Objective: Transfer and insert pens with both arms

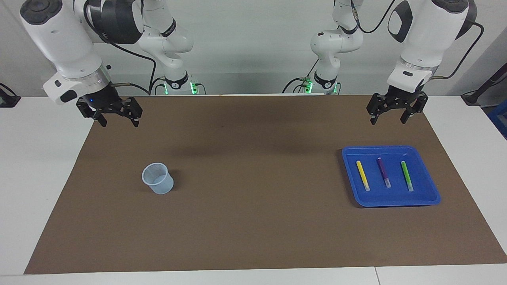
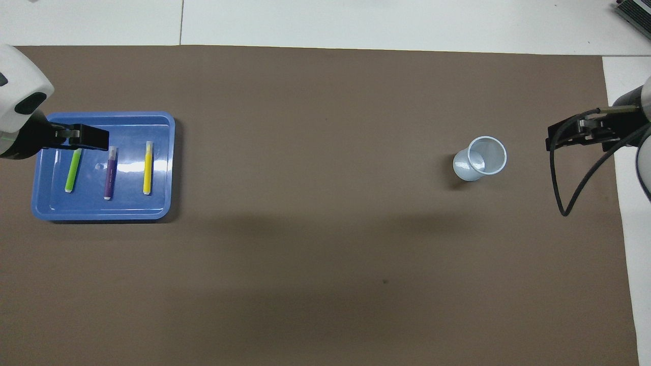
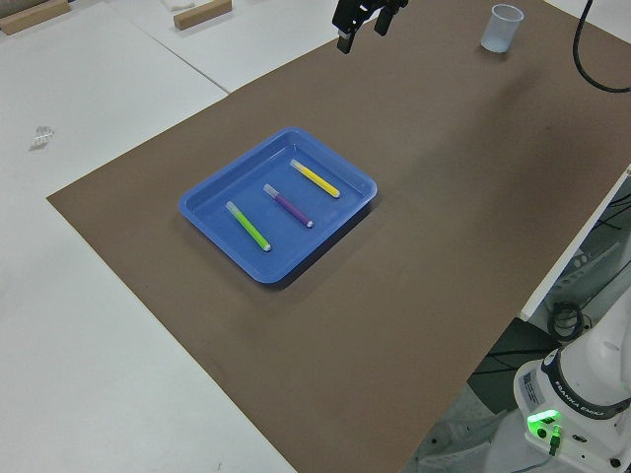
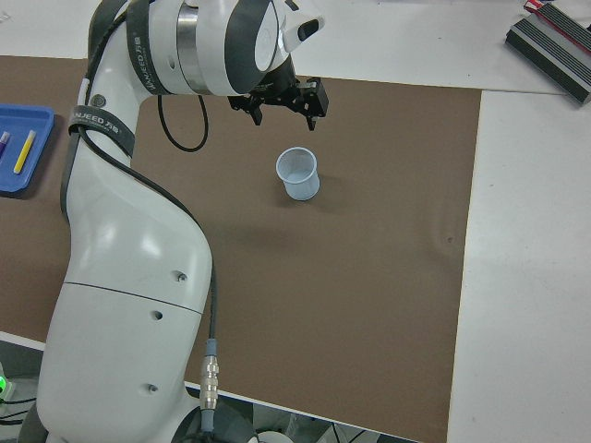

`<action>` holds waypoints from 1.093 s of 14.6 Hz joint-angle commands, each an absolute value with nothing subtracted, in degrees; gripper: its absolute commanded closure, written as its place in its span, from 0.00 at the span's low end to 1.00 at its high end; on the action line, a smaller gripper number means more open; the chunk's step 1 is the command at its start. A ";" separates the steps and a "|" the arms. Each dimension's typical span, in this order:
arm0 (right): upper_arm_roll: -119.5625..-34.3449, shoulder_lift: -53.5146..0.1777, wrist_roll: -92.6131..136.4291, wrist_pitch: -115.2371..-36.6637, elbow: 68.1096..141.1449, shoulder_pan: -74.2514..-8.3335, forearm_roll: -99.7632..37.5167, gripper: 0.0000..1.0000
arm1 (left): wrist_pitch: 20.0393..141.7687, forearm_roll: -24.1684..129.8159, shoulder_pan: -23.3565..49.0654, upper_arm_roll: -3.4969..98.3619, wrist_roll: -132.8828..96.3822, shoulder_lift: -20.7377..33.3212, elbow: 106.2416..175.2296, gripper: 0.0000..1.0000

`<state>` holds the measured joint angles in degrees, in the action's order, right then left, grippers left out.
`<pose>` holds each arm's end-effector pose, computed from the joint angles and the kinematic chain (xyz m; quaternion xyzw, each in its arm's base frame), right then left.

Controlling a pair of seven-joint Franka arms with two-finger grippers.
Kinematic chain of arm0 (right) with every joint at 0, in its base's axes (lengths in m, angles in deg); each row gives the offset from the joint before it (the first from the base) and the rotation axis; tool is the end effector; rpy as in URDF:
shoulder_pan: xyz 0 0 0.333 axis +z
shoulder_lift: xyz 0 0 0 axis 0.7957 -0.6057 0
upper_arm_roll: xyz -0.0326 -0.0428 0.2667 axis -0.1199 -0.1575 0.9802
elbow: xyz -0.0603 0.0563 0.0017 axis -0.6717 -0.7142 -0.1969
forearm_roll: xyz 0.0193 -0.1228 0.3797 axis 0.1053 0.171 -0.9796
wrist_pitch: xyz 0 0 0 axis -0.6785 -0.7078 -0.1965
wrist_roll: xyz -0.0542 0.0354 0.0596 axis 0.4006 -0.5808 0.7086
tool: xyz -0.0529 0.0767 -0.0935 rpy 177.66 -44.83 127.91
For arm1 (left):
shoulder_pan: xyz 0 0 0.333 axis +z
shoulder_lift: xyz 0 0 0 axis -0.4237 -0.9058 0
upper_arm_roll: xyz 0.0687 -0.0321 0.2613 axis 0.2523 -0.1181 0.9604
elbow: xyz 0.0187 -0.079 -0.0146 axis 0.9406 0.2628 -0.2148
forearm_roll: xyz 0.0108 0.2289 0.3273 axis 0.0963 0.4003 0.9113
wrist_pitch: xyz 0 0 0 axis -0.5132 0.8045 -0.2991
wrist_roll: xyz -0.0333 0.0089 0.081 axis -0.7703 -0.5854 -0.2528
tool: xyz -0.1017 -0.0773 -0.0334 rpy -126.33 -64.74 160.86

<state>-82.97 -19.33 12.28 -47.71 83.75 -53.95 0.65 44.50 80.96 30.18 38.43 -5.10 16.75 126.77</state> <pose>0.5954 -0.0040 0.5357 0.9998 -0.0140 -0.0131 0.0091 0.5765 -0.0647 0.5366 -0.9967 0.0439 -0.0649 0.0211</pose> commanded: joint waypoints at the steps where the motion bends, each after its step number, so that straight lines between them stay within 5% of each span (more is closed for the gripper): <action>1: -82.66 -17.74 12.77 -47.91 85.60 -54.74 -0.18 0.00 | 44.74 80.16 30.70 38.51 -5.18 18.55 128.57 0.00; 16: -82.66 -17.74 12.86 -47.74 85.60 -54.73 -0.18 0.00 | 44.74 80.16 32.27 38.59 -4.92 19.34 128.57 0.00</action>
